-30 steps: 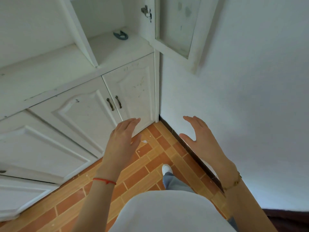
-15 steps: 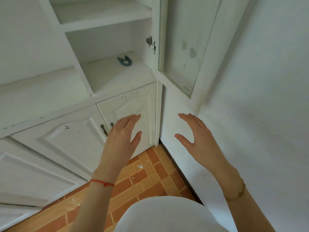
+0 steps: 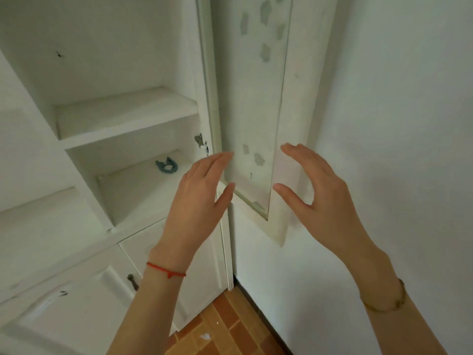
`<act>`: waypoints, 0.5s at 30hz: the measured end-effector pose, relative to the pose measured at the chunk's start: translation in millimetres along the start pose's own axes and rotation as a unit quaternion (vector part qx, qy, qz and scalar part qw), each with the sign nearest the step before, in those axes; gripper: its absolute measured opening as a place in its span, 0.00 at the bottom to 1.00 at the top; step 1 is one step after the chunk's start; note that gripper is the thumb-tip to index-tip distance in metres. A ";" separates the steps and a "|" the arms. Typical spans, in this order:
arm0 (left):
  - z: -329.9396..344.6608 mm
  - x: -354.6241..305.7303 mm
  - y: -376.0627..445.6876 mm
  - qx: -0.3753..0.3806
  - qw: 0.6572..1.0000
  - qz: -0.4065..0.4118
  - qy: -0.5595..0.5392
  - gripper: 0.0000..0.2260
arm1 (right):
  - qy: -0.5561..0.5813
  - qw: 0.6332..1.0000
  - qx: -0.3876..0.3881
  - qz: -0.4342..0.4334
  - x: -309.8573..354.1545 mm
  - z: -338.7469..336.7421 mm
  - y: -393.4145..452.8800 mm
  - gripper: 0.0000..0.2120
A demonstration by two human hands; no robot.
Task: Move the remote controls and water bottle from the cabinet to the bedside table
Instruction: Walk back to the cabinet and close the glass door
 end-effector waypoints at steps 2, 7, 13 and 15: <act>-5.3 -13.9 25.0 -0.015 0.999 0.028 -0.010 0.23 | -0.004 0.999 -0.042 -0.011 1.7 -18.6 15.9 0.25; -20.1 -48.6 78.5 -0.047 0.994 0.092 -0.045 0.24 | -0.012 0.991 -0.130 -0.028 3.5 -60.9 55.5 0.24; -35.3 -76.1 123.0 -0.078 0.984 0.148 -0.052 0.24 | -0.030 0.977 -0.204 -0.045 8.9 -98.6 99.7 0.24; -40.0 -79.9 133.0 -0.087 0.982 0.157 -0.060 0.24 | -0.031 0.974 -0.222 -0.044 10.6 -106.5 112.1 0.24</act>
Point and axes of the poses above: each hand's wrist, its own y-axis towards the middle knuckle, its own z-axis out of the palm, x = y × z, the point moved 8 cm from there along y, towards the middle knuckle, and after that the axes turned 9 degrees about -y, right-handed, at the moved point
